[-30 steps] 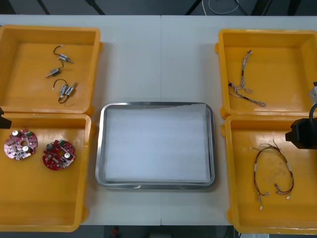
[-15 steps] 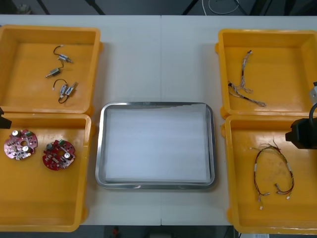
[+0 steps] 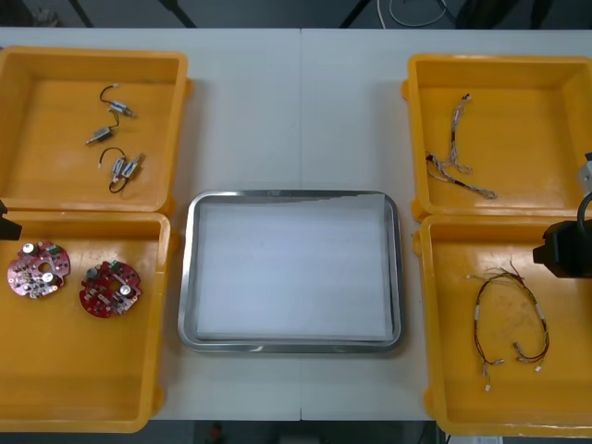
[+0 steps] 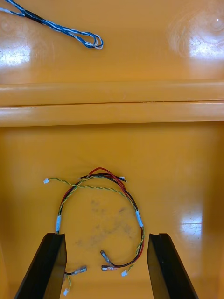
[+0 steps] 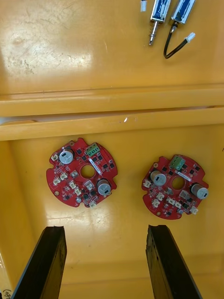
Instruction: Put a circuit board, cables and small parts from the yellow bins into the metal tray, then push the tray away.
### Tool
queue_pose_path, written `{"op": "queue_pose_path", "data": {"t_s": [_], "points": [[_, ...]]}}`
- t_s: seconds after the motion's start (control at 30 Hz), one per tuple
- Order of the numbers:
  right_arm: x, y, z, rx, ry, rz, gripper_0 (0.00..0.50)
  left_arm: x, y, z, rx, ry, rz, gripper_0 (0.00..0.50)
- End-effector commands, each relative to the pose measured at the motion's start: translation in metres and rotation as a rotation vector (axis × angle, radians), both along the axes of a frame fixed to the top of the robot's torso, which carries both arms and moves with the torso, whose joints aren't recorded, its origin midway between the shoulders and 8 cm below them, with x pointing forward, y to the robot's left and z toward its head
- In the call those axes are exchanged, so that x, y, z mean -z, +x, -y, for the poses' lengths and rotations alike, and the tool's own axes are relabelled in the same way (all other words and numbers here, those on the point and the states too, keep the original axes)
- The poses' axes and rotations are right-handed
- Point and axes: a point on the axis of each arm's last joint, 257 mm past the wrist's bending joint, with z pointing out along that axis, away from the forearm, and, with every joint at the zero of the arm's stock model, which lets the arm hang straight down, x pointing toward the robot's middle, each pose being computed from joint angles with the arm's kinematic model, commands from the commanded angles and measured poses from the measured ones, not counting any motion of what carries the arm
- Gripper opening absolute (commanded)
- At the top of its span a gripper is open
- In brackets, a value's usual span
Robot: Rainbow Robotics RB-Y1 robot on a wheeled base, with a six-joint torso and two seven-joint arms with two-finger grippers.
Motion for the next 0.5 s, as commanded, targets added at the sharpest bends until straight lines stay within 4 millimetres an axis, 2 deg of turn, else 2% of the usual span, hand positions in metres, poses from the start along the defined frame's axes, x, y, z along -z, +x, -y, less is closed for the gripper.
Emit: {"op": "queue_pose_path", "data": {"t_s": [0.03, 0.5], "points": [[0.0012, -0.0061, 0.0086, 0.019, -0.025, -0.014, 0.5, -0.0161, 0.0072, -0.0015, -0.05, -0.026, 0.047, 0.5], [0.0012, -0.0061, 0.0086, 0.019, -0.025, -0.014, 0.5, -0.0161, 0.0072, -0.0015, -0.05, -0.026, 0.047, 0.5]]}}
